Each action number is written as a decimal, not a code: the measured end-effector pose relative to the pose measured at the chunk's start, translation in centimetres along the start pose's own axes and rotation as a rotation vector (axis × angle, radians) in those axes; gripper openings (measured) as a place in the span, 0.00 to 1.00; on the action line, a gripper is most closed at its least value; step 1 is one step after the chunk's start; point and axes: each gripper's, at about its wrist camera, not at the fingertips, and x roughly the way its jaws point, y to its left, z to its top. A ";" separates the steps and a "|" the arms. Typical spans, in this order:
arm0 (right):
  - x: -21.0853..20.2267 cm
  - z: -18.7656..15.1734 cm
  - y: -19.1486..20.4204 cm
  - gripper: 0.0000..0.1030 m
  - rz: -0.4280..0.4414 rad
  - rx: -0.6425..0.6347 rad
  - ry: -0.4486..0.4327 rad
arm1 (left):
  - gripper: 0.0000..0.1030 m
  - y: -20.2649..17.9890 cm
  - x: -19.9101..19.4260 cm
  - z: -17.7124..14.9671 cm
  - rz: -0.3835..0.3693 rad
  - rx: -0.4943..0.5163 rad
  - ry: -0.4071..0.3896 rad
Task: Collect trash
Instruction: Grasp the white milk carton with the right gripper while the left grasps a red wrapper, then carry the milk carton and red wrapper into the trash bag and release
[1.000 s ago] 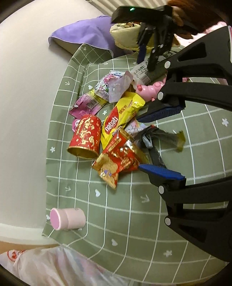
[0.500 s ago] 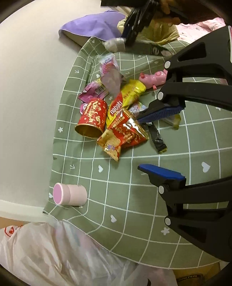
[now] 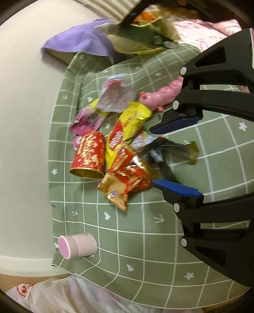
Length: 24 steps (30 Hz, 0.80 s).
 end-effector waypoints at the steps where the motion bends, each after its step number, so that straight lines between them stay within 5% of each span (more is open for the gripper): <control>1: -0.3 -0.2 -0.2 0.52 -0.007 0.009 -0.006 | 0.45 0.4 0.3 0.6 0.005 -0.032 -0.004; 6: -1.0 -1.3 -0.5 0.52 -0.012 0.074 -0.008 | 0.45 2.7 2.4 2.7 0.021 -0.235 -0.016; 12: -2.2 -2.3 -0.2 0.52 -0.023 0.047 0.009 | 0.45 5.4 3.6 4.3 0.137 -0.342 -0.033; 15: -2.9 -2.8 -0.5 0.52 -0.027 0.048 0.012 | 0.45 6.9 3.8 4.1 0.109 -0.385 -0.014; 19: -3.2 -2.9 -0.9 0.52 -0.032 0.054 0.017 | 0.41 7.1 4.7 4.0 0.078 -0.379 0.049; 20: -3.3 -2.9 -0.9 0.52 -0.036 0.049 0.010 | 0.36 6.9 4.9 4.0 0.065 -0.378 0.052; 21: -3.5 -2.8 -0.8 0.52 -0.051 0.049 0.005 | 0.19 6.8 5.0 4.0 0.059 -0.372 0.052; 24: -4.1 -2.4 -0.9 0.52 -0.034 0.071 -0.009 | 0.19 5.7 4.1 4.1 0.038 -0.308 0.045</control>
